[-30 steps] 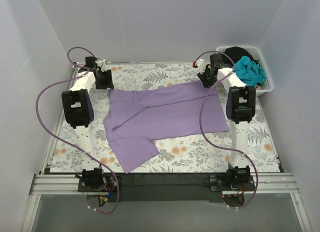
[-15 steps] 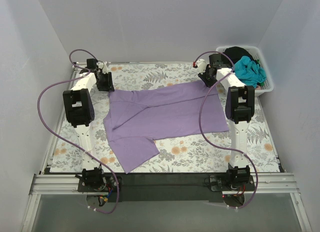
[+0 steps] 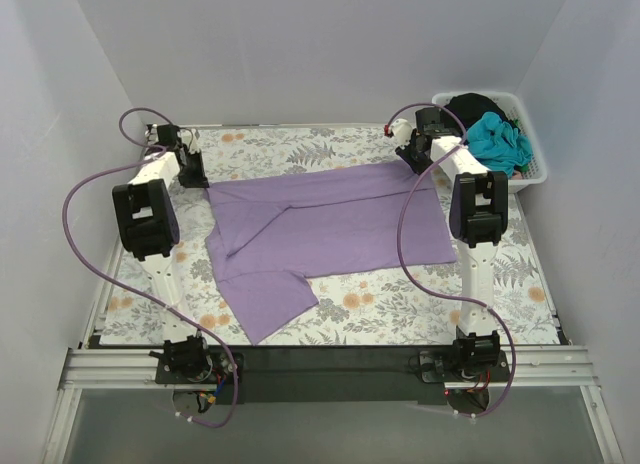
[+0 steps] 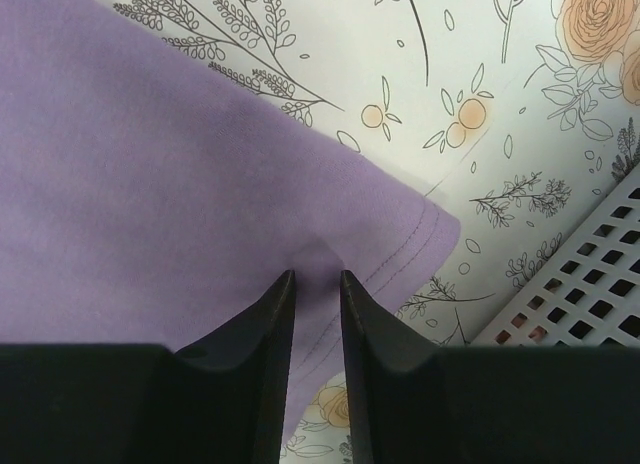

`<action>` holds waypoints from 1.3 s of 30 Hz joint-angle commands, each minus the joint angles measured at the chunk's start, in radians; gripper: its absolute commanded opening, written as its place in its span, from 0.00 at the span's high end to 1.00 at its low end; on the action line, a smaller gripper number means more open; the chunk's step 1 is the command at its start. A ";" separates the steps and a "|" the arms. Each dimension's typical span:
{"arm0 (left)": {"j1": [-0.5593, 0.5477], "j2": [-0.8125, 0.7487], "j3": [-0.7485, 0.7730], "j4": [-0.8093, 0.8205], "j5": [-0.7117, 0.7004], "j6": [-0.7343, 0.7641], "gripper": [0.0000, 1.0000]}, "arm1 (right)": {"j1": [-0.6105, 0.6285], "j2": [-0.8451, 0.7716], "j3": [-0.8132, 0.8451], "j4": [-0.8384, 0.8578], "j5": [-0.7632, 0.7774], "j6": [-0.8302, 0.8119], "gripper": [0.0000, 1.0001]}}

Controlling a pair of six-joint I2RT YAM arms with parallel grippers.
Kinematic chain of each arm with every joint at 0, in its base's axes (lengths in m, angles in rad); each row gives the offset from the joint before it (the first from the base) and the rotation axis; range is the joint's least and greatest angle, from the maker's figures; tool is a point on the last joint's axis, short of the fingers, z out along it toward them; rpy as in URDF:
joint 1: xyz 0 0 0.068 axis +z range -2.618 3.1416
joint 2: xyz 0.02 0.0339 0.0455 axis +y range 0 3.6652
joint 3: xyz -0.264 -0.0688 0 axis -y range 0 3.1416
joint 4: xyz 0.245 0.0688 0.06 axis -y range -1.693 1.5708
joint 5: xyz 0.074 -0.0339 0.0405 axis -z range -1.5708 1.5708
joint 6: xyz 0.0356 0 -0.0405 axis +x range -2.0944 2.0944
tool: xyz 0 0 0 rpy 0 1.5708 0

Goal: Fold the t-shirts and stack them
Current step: Fold the tshirt

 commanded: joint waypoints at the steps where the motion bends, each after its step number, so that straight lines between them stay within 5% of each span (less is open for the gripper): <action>1: 0.019 -0.058 -0.011 0.026 -0.112 -0.019 1.00 | -0.002 0.033 0.015 0.013 0.043 0.001 0.69; 7: 0.020 -0.062 -0.036 0.052 -0.169 -0.030 1.00 | 0.006 0.056 0.074 0.010 0.063 0.012 0.68; 8: 0.019 -0.056 -0.027 0.047 -0.162 -0.027 0.95 | 0.010 0.057 0.075 0.011 0.066 0.012 0.68; 11: 0.019 -0.053 0.032 0.027 -0.075 -0.005 0.53 | 0.012 0.030 0.087 0.016 0.050 0.046 0.66; 15: 0.019 -0.094 0.163 -0.022 0.001 0.023 0.37 | 0.020 -0.088 0.106 0.019 -0.069 0.087 0.49; 18: 0.019 -0.122 0.321 -0.152 0.056 0.079 0.37 | 0.043 -0.192 0.103 0.015 -0.144 0.090 0.42; 22: 0.020 -0.249 0.287 -0.308 0.180 0.190 0.39 | 0.078 -0.312 0.066 0.013 -0.247 0.119 0.41; 30: 0.003 -0.519 -0.130 -0.551 0.363 0.328 0.43 | 0.125 -0.475 -0.061 -0.027 -0.401 0.219 0.46; 32: -0.040 -0.603 -0.303 -0.548 0.339 0.348 0.44 | 0.142 -0.495 -0.099 -0.066 -0.464 0.245 0.51; 39: -0.086 -0.654 -0.538 -0.511 0.313 0.329 0.51 | 0.225 -0.455 -0.133 -0.085 -0.615 0.310 0.61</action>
